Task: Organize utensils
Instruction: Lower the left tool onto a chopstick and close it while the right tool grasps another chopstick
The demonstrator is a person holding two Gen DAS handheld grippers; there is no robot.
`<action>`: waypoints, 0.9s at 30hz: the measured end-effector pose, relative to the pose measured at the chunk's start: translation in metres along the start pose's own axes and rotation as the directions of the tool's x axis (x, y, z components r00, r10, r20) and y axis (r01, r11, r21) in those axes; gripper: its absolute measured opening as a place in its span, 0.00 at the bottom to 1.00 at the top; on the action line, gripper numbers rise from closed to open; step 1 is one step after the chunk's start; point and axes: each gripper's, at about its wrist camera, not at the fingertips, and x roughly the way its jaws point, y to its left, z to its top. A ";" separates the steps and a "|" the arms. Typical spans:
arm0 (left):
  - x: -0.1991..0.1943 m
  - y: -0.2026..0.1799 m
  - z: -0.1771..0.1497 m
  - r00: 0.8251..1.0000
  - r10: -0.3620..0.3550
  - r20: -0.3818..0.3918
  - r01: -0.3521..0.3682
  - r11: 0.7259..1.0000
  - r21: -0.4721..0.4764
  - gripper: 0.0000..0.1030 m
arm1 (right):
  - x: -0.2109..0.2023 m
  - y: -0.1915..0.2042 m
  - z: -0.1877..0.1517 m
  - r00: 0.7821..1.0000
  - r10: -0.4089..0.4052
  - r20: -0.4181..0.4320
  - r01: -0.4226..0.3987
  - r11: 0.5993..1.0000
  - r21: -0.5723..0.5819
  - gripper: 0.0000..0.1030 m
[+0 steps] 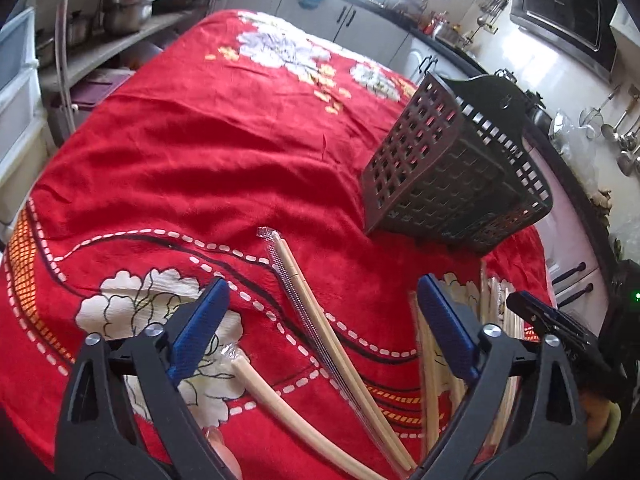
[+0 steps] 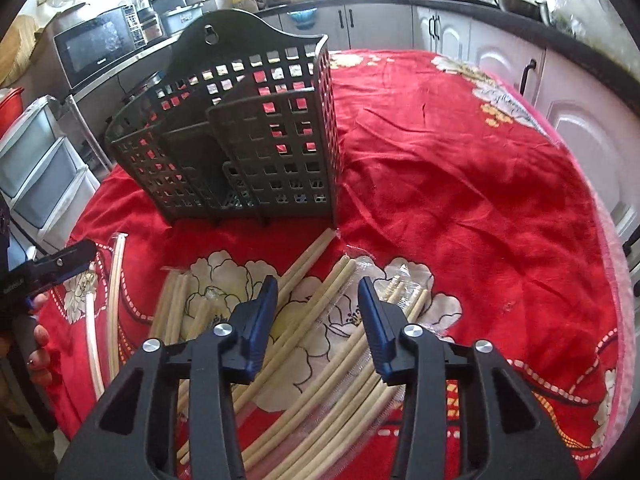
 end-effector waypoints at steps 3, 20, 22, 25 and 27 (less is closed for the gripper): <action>0.008 0.003 0.002 1.000 -0.005 -0.031 0.005 1.000 -0.011 0.74 | 0.007 -0.001 0.002 1.000 0.006 -0.019 -0.006 1.000 0.015 0.36; 0.042 0.010 0.028 0.995 0.014 -0.102 -0.018 0.999 -0.045 0.47 | 0.036 -0.019 0.014 0.994 0.022 -0.107 -0.012 0.996 0.090 0.34; 0.044 0.011 0.031 0.994 0.031 -0.101 -0.035 0.998 -0.044 0.41 | 0.038 -0.021 0.017 0.993 0.025 -0.113 -0.014 0.995 0.099 0.34; 0.047 0.012 0.034 0.994 0.055 -0.097 -0.058 0.998 -0.033 0.33 | 0.044 -0.024 0.021 0.991 0.037 -0.128 -0.022 0.993 0.119 0.34; 0.049 0.011 0.035 0.993 0.075 -0.094 -0.078 0.997 -0.020 0.28 | 0.046 -0.026 0.023 0.990 0.044 -0.132 -0.027 0.991 0.128 0.34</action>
